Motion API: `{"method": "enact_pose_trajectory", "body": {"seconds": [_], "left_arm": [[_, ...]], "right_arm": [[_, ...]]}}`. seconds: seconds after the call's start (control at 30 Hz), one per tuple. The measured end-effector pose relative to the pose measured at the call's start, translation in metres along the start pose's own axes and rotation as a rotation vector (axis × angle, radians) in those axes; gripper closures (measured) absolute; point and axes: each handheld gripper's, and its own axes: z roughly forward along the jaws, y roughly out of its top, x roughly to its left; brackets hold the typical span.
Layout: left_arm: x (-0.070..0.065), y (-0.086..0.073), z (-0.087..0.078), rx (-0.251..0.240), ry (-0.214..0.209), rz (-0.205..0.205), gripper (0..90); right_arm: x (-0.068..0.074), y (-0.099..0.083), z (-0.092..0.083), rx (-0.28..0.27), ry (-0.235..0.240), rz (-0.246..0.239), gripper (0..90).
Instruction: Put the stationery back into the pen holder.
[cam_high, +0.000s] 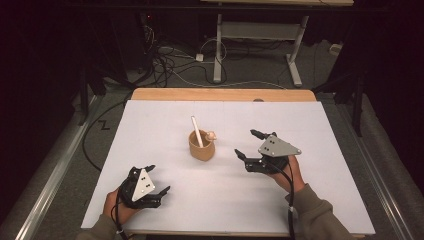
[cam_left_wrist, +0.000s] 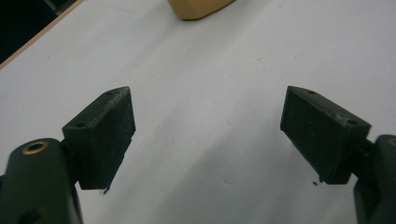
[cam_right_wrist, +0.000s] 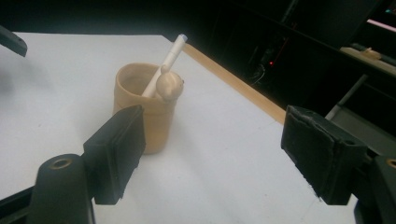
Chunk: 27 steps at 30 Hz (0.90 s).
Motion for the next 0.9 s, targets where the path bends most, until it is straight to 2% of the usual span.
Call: {"method": "enact_pose_trajectory", "body": {"seconds": [0.17, 0.33, 0.9], "left_arm": [[-0.001, 0.000, 0.000, 0.002, -0.003, 0.005, 17.2], [-0.001, 0.000, 0.000, 0.000, -0.002, 0.006, 17.2], [-0.001, 0.001, 0.001, 0.004, -0.008, 0.009, 17.2]], "right_arm": [[0.001, -0.003, -0.010, -0.008, -0.005, -0.022, 22.7], [0.002, -0.009, -0.018, -0.016, -0.013, -0.024, 22.9], [-0.003, -0.033, -0.043, 0.039, -0.058, -0.036, 23.2]]}}
